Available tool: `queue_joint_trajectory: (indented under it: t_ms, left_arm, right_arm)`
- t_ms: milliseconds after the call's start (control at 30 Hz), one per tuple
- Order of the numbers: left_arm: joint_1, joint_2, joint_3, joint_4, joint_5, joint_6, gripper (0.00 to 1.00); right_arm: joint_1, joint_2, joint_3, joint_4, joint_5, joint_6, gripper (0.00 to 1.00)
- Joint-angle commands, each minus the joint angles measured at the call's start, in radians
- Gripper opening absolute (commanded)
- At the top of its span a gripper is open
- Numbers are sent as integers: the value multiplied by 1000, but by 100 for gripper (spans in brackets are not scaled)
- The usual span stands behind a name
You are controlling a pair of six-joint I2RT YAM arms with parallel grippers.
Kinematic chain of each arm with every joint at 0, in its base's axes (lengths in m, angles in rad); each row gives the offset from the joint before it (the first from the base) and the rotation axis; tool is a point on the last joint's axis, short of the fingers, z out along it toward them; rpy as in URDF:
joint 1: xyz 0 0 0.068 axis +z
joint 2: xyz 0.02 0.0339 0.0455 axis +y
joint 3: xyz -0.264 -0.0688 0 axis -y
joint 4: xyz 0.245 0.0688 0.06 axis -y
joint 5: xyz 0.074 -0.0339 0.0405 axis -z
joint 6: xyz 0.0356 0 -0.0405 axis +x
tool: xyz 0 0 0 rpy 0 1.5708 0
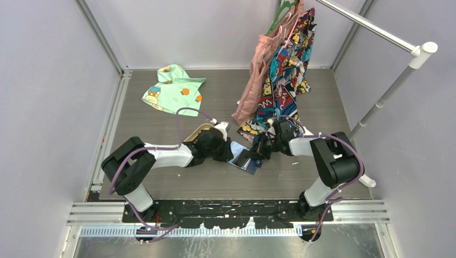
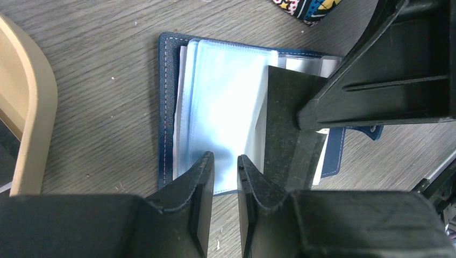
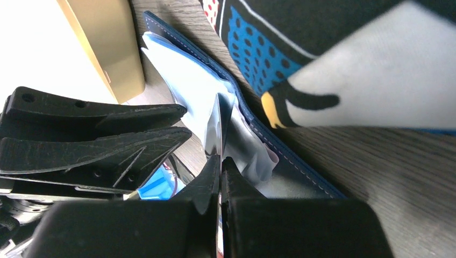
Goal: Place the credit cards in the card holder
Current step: Insert the credit card into the card holder.
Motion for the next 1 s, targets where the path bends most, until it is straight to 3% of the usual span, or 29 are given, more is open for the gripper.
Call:
queue_joint_trajectory:
  t_ms: [0,500,800,967]
  left_arm:
    - [2,-18,-24,-38,10,-2,24]
    - [2,-1,-1,-58,19,12,26]
    - [-5,-47,39,-113,24,20,28]
    - [-66,-76,110,-158,24,46,26]
  right_arm:
    - [5,33,6,25,3,-94,1]
    - [-21,149,60,142,-96,-131,1]
    - [-29,244,99,186,-172,-121,10]
    - [-37,242,109,152,-167,-143,17]
